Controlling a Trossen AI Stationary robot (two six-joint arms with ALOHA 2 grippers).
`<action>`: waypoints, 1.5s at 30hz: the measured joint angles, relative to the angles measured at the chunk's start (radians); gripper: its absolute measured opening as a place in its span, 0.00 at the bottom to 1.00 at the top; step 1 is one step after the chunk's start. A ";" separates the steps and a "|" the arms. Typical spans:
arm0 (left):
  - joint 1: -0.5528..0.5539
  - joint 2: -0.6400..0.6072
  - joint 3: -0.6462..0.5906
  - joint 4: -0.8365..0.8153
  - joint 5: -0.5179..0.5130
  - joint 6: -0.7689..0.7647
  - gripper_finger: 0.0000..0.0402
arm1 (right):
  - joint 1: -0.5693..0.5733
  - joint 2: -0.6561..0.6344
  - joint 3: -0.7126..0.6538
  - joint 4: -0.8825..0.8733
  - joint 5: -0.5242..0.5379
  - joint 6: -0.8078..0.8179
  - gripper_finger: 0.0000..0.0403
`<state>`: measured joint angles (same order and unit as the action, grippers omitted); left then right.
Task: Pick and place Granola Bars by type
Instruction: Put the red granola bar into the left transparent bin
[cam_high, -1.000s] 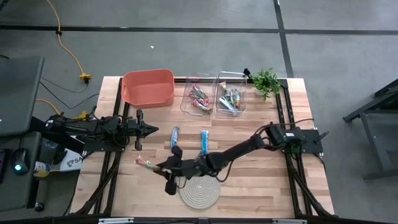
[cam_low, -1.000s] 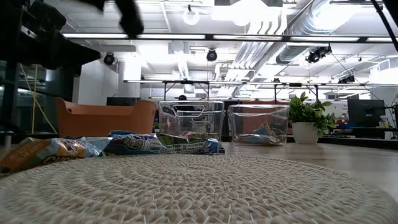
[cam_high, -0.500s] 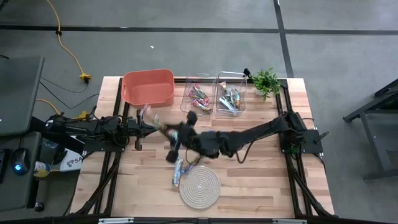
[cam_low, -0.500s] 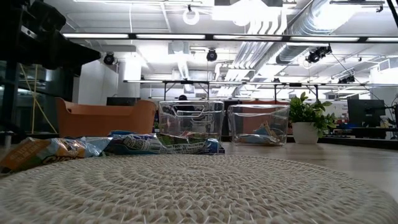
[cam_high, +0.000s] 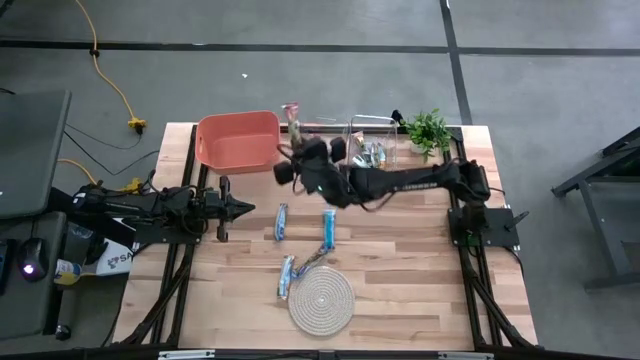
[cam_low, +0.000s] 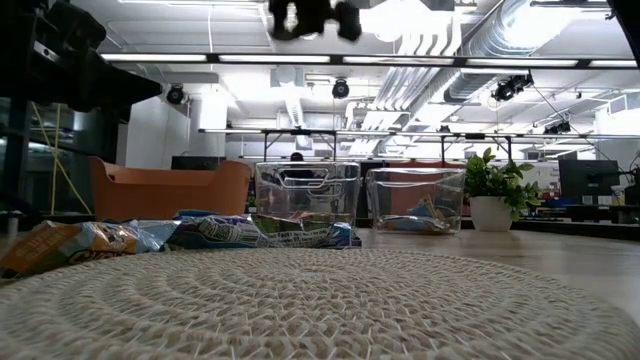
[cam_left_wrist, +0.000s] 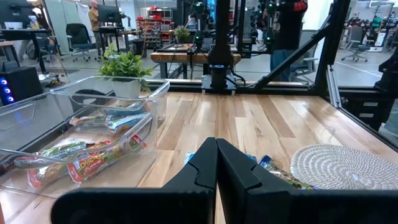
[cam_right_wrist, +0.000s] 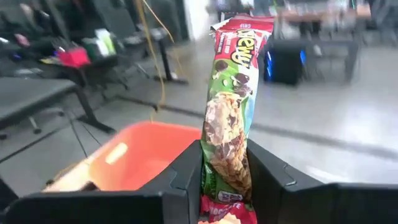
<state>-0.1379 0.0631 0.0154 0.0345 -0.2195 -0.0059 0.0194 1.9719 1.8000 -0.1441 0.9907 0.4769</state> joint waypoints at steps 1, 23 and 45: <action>0.000 0.000 0.000 0.000 0.000 0.000 0.00 | -0.022 0.001 0.000 -0.048 -0.021 0.055 0.22; 0.000 0.000 0.000 0.000 0.001 0.000 0.00 | -0.338 0.003 0.000 -0.616 -0.623 0.353 0.22; 0.000 0.000 0.000 0.000 0.001 0.000 0.00 | -0.348 0.143 -0.001 -0.641 -0.816 0.309 0.22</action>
<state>-0.1379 0.0628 0.0154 0.0344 -0.2184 -0.0062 -0.3290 2.1151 1.7992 -0.7849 0.1749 0.7856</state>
